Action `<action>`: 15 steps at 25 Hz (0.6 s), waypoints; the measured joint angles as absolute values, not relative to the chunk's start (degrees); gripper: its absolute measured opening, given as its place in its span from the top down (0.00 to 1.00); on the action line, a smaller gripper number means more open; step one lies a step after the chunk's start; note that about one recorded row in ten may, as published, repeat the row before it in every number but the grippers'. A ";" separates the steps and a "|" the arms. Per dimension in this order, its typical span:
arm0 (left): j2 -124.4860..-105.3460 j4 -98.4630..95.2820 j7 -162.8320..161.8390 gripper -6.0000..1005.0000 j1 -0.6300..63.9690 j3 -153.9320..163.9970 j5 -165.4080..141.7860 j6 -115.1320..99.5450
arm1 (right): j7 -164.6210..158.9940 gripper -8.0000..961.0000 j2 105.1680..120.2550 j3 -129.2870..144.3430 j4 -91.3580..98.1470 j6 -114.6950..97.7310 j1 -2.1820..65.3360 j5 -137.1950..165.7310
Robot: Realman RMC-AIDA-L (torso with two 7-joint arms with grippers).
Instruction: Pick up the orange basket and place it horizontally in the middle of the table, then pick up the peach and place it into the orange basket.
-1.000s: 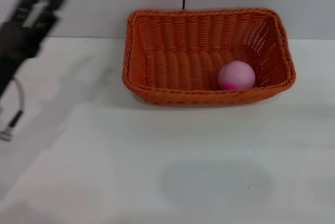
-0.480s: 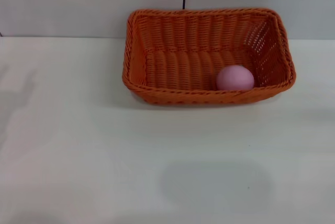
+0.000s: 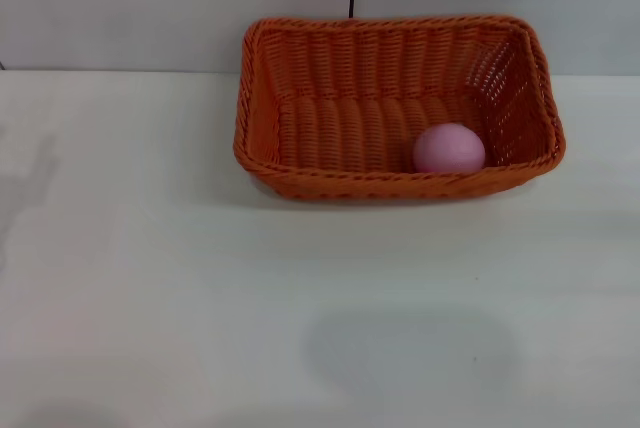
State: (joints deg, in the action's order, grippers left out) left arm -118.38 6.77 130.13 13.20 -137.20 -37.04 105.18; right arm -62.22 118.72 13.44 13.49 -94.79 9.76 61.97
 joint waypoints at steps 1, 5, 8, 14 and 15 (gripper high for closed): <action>-118.39 6.77 130.13 0.20 13.20 -137.21 -36.99 105.18 | -62.22 0.42 118.71 13.44 13.49 -94.65 9.76 61.97; -118.38 6.69 130.15 0.20 13.11 -137.64 -36.78 105.29 | -62.22 0.42 118.69 13.44 13.49 -94.51 9.68 61.96; -118.39 6.46 130.16 0.20 13.00 -138.28 -36.74 105.37 | -62.22 0.42 118.67 13.44 13.50 -94.49 9.65 61.96; -118.39 6.69 130.17 0.20 12.57 -138.66 -36.62 105.46 | -62.22 0.42 118.65 13.44 13.54 -94.35 9.66 61.96; -118.39 6.70 130.17 0.20 12.57 -138.68 -36.56 105.47 | -62.22 0.42 118.65 13.44 13.54 -94.24 9.67 61.96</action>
